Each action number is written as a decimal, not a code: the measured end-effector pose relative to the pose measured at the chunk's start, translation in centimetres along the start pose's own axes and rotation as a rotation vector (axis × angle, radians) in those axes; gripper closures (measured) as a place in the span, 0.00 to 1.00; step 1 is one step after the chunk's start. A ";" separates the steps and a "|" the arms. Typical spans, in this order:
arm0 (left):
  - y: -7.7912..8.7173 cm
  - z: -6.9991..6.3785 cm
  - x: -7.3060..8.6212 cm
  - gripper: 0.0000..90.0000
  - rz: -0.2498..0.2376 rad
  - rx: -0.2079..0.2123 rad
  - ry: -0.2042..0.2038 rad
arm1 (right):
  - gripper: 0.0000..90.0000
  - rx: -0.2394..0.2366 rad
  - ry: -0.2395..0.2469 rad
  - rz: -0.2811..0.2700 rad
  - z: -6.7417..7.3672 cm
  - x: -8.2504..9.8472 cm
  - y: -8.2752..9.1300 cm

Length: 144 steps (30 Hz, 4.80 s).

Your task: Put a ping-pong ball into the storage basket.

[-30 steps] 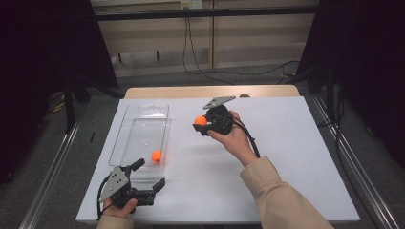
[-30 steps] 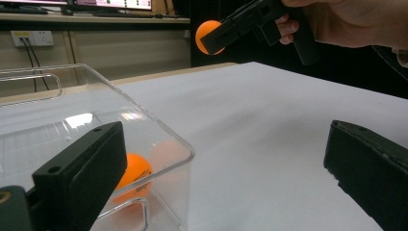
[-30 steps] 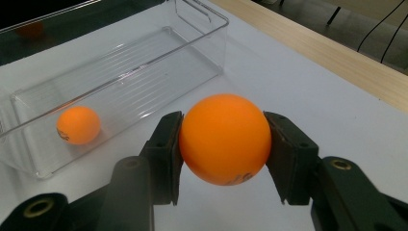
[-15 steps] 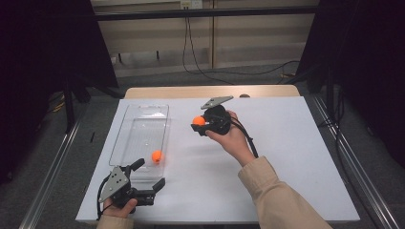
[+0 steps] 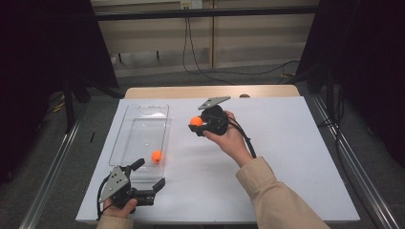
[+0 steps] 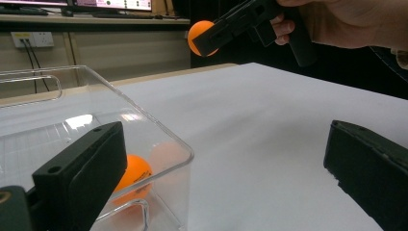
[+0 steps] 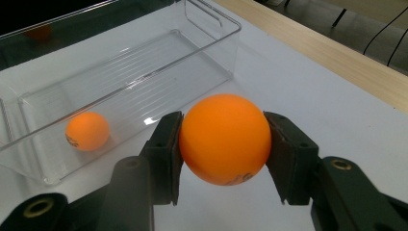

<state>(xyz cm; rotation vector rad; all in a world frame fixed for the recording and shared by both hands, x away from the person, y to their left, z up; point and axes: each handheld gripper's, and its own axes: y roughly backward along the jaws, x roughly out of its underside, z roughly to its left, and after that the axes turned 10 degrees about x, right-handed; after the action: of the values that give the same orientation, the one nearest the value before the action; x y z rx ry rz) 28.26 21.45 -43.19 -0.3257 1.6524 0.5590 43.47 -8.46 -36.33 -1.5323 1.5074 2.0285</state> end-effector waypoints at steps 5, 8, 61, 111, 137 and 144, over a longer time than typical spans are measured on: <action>-0.2 -0.2 0.0 0.01 -0.025 -0.002 0.022 | 0.57 -0.004 0.001 -0.004 0.1 -0.2 0.0; 0.0 0.0 0.0 0.01 0.005 0.001 -0.004 | 0.57 -0.008 0.002 -0.003 0.3 -0.2 -0.1; 0.0 0.0 0.0 0.01 -0.007 0.002 0.006 | 0.57 -0.041 0.031 -0.019 2.2 -1.4 -0.5; -0.1 -0.1 0.0 0.01 -0.011 0.003 0.011 | 0.57 -0.125 0.073 -0.031 6.6 -2.7 -2.5; -0.1 -0.1 0.1 0.01 -0.018 0.003 0.023 | 0.57 -0.162 0.083 -0.013 8.4 -2.7 -4.6; 0.0 0.0 0.1 0.01 -0.017 0.004 0.017 | 0.57 -0.159 0.100 -0.012 8.7 -2.8 -5.0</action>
<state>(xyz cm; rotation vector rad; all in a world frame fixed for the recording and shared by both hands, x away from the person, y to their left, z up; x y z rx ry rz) 28.26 21.42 -43.29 -0.3422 1.6653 0.5419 42.65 1.88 -37.46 -1.7211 1.3964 2.1405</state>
